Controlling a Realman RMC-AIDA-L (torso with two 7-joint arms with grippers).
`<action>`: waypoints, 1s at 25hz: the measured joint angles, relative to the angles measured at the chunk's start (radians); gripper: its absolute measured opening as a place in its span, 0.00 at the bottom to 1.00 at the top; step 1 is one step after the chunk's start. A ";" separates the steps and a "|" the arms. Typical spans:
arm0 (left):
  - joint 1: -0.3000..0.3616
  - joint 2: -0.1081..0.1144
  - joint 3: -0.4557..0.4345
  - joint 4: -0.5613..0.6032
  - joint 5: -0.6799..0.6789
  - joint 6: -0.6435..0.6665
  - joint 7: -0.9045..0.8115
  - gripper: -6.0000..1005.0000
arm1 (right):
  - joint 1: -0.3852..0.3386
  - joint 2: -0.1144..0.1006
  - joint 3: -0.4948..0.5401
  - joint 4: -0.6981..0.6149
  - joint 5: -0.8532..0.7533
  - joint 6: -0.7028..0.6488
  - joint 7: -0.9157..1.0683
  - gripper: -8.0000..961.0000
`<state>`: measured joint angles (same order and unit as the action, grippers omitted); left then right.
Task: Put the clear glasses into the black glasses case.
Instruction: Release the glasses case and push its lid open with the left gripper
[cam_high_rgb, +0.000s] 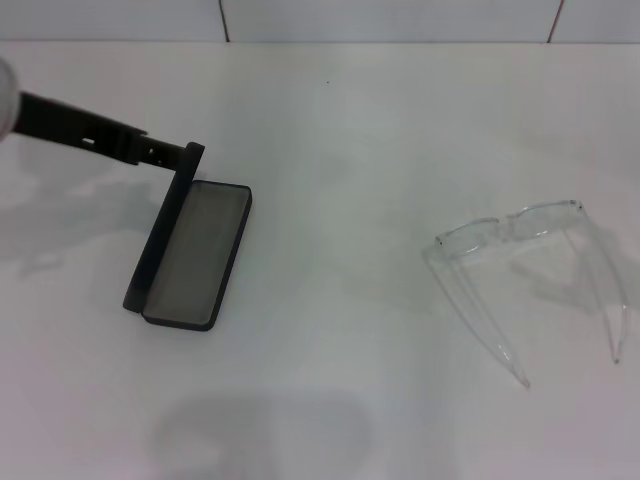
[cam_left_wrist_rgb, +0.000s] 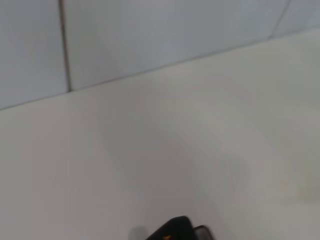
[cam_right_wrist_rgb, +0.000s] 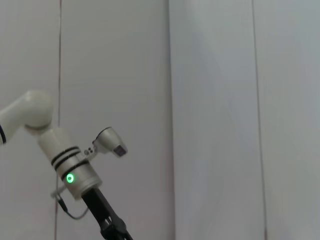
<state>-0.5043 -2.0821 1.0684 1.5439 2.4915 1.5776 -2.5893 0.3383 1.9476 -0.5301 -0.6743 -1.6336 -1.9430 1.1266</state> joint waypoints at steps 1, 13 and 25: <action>-0.011 0.000 0.032 0.016 0.039 0.001 -0.043 0.70 | -0.005 -0.001 0.007 -0.007 -0.003 0.000 -0.005 0.84; -0.132 -0.005 0.226 0.017 0.230 0.070 -0.319 0.71 | -0.019 0.001 0.025 0.003 -0.006 0.027 -0.138 0.83; -0.150 0.001 0.224 -0.123 0.239 0.030 -0.319 0.69 | -0.027 0.002 0.027 0.002 0.002 0.021 -0.150 0.83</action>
<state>-0.6539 -2.0807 1.2923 1.4210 2.7301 1.6074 -2.9083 0.3111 1.9495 -0.5030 -0.6718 -1.6321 -1.9225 0.9762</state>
